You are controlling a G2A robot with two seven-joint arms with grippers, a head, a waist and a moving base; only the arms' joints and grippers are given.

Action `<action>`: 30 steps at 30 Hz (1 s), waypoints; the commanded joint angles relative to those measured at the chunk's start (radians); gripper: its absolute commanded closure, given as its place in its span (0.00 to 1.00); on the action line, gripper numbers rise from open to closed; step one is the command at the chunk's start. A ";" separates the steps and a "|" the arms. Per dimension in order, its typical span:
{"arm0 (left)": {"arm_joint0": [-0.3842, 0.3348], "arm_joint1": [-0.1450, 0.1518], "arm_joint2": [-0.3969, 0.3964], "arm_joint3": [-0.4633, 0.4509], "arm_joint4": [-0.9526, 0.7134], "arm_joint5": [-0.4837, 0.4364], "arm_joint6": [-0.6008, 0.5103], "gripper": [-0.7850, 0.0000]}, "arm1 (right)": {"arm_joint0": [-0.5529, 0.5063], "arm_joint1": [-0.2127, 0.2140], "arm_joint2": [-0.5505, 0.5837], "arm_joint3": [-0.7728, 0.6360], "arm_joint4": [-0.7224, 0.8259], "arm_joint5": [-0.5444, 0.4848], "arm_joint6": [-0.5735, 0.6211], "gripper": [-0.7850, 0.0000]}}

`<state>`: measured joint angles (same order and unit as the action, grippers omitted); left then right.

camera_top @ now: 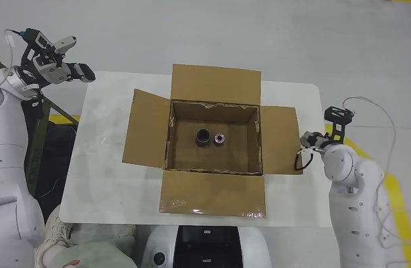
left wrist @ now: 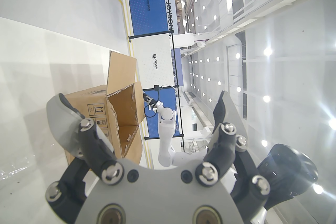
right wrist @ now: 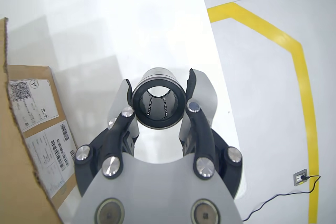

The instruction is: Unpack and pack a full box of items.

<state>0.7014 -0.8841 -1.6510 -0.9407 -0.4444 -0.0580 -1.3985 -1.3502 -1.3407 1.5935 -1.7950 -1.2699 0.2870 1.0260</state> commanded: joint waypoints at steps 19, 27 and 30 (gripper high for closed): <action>0.000 0.000 0.000 0.000 0.000 0.000 0.000 0.00 | 0.042 -0.004 -0.033 0.071 -0.009 0.061 0.001 1.00; 0.000 0.000 0.000 0.000 0.000 0.000 0.000 0.00 | 0.053 -0.003 -0.016 0.113 0.018 0.063 -0.028 1.00; 0.000 0.000 0.000 0.000 0.000 0.000 0.000 0.00 | 0.077 -0.001 -0.005 0.148 0.027 0.051 -0.025 1.00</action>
<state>0.7014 -0.8841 -1.6510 -0.9407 -0.4444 -0.0580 -1.3985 -1.2811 -1.3426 1.5856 -1.6594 -1.2447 0.3426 0.9992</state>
